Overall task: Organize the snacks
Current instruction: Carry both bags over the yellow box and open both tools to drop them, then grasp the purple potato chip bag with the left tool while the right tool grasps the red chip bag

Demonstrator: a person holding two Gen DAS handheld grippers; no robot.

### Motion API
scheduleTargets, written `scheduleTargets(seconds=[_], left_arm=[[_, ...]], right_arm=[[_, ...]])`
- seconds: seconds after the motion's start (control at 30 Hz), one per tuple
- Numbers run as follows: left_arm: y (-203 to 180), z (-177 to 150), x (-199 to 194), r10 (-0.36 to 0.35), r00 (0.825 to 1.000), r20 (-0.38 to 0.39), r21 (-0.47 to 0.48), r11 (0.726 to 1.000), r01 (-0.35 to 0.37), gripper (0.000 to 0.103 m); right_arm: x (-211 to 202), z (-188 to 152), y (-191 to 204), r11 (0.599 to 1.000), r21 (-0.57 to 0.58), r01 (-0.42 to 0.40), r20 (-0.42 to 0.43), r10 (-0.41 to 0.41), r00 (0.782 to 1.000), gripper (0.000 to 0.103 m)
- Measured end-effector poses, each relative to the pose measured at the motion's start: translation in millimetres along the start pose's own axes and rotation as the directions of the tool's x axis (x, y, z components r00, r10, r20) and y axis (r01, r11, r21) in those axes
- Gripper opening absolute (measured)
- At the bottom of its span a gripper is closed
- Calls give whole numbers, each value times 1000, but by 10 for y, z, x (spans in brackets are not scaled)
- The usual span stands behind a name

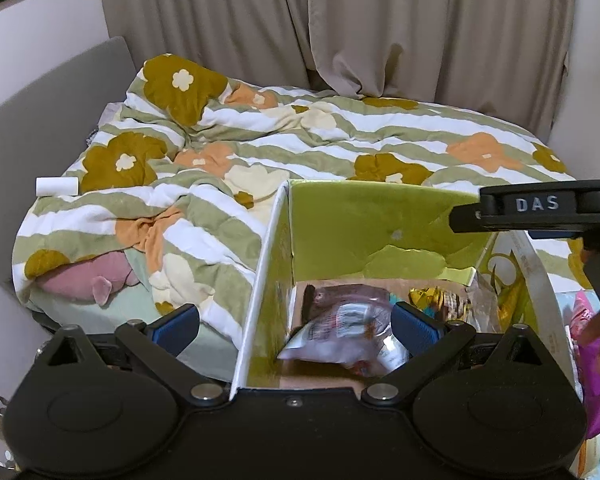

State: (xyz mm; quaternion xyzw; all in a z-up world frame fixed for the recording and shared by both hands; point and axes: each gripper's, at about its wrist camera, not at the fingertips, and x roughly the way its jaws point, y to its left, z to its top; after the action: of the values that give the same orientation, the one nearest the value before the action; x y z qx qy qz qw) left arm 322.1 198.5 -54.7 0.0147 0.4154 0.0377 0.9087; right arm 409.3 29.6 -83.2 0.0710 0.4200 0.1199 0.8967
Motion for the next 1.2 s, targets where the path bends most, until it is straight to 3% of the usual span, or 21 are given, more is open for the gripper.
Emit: scheduleTargets(seconds=[0.2,0.57,0.9,1.2], left_arm=[[-1,23,-101,-10,1000,17,1,1000,10,103],[-45,59,-575,-48,993,104,34,998,45,103],[-244,-68,-989,-202,966,159,99,977,188,103],[-837,-294,-1210,-293,942,161,163,950,267,103]], right_arm=[[-177,-27,-16,1000,-5,6,-5,-6,1000,103],[-882,-157,129,998,-26,51,77,-49,996,103],[-1624,-546,-21,989,82,122,150,-133,980,103],[-2301,-1014,-580,964,128,233,210,-256,944,103]])
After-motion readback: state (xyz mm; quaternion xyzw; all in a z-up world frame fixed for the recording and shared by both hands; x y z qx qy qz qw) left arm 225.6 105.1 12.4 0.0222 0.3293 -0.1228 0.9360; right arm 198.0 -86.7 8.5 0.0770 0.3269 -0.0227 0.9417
